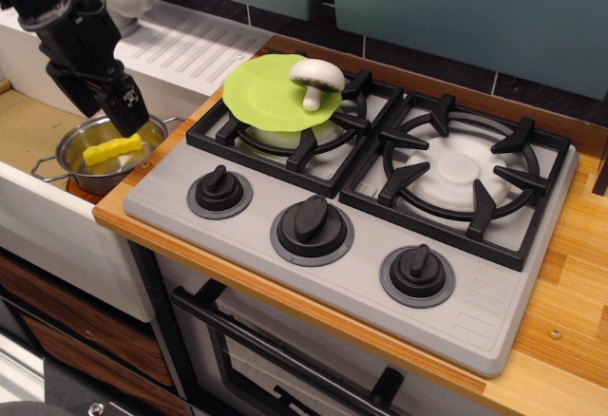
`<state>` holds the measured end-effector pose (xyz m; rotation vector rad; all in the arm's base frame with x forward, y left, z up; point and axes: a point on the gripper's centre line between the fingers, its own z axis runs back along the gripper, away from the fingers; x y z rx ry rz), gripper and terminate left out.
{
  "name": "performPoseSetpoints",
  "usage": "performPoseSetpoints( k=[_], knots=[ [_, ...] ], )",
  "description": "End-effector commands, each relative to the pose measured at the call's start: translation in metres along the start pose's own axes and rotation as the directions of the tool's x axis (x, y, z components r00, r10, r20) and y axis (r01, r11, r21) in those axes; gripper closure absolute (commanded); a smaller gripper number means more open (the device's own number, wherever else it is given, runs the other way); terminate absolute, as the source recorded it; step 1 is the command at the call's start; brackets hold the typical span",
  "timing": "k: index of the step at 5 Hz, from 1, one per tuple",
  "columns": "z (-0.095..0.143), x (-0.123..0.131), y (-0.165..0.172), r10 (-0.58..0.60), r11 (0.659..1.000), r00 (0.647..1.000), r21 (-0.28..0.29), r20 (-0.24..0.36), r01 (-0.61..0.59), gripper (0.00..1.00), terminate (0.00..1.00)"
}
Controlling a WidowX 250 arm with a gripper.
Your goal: Put mushroom on plate and fry in pot or pan in sink
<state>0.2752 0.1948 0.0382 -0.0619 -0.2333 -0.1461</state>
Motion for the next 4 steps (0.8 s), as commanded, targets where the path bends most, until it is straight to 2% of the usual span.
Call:
performPoseSetpoints(
  k=[1, 2, 3, 4],
  knots=[
    [0.052, 0.016, -0.011, -0.008, 0.996, 1.0, 0.086, -0.016, 0.009, 0.0, 0.0],
    [0.074, 0.02, -0.02, 0.014, 0.994, 0.998, 0.108, -0.064, -0.007, 0.0, 0.0],
    [0.086, 0.02, -0.025, -0.019, 0.994, 0.996, 0.107, -0.088, 0.029, 0.0, 0.0],
    [0.093, 0.023, -0.028, -0.04, 0.994, 0.993, 0.095, -0.114, 0.051, 0.0, 1.0]
  ],
)
